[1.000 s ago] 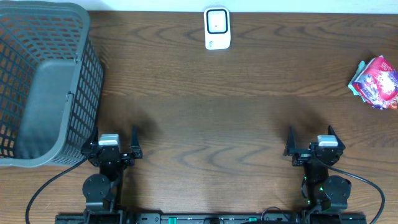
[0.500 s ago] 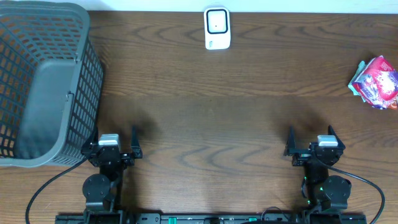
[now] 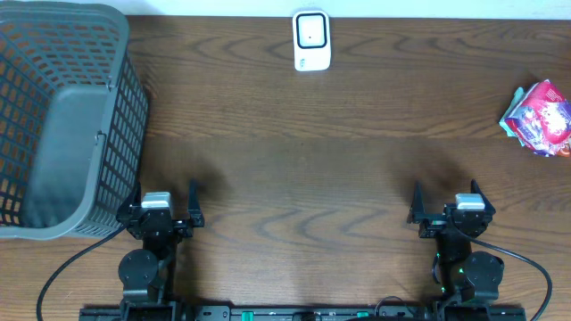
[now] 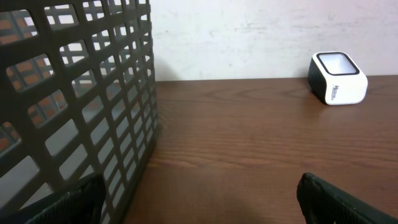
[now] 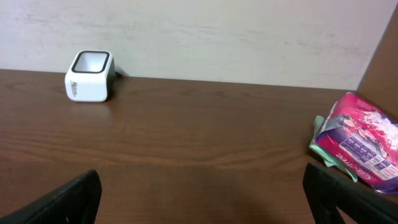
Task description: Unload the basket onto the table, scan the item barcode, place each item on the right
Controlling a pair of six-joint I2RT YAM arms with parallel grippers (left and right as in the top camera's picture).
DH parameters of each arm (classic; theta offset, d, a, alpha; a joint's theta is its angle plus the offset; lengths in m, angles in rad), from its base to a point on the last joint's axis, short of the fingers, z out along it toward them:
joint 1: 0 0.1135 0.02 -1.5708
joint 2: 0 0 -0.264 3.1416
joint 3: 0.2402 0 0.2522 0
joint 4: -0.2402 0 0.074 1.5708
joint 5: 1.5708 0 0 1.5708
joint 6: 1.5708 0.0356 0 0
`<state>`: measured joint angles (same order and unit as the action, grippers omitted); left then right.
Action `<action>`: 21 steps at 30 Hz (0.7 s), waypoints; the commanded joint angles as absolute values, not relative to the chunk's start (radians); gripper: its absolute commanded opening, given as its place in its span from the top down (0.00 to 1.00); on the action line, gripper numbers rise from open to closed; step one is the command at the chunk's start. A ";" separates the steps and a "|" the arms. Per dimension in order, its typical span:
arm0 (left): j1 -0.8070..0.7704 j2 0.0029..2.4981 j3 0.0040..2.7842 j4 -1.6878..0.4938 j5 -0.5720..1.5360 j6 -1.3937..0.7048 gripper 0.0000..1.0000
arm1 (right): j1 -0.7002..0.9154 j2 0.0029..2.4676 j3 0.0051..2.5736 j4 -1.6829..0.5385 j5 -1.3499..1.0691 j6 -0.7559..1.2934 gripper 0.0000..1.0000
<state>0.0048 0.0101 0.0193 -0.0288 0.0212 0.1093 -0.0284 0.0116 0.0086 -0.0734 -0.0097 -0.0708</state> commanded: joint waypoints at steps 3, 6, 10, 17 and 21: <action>0.002 0.004 0.004 -0.072 0.015 0.123 0.02 | -0.020 0.005 0.006 -0.075 0.001 -0.084 0.01; 0.002 0.004 0.004 -0.072 0.015 0.123 0.02 | -0.020 0.005 0.006 -0.076 0.002 -0.084 0.01; 0.002 0.004 0.004 -0.072 0.015 0.123 0.02 | -0.020 0.005 0.006 -0.078 -0.002 -0.038 0.01; 0.002 0.004 0.004 -0.072 0.015 0.123 0.02 | -0.019 0.005 0.006 -0.079 -0.006 0.078 0.01; 0.002 0.004 0.004 -0.072 0.015 0.123 0.02 | -0.019 0.005 0.006 -0.079 -0.006 0.081 0.01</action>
<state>0.0048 0.0101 0.0193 -0.0288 0.0216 0.1093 -0.0284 0.0116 0.0090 -0.0742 -0.0074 0.0448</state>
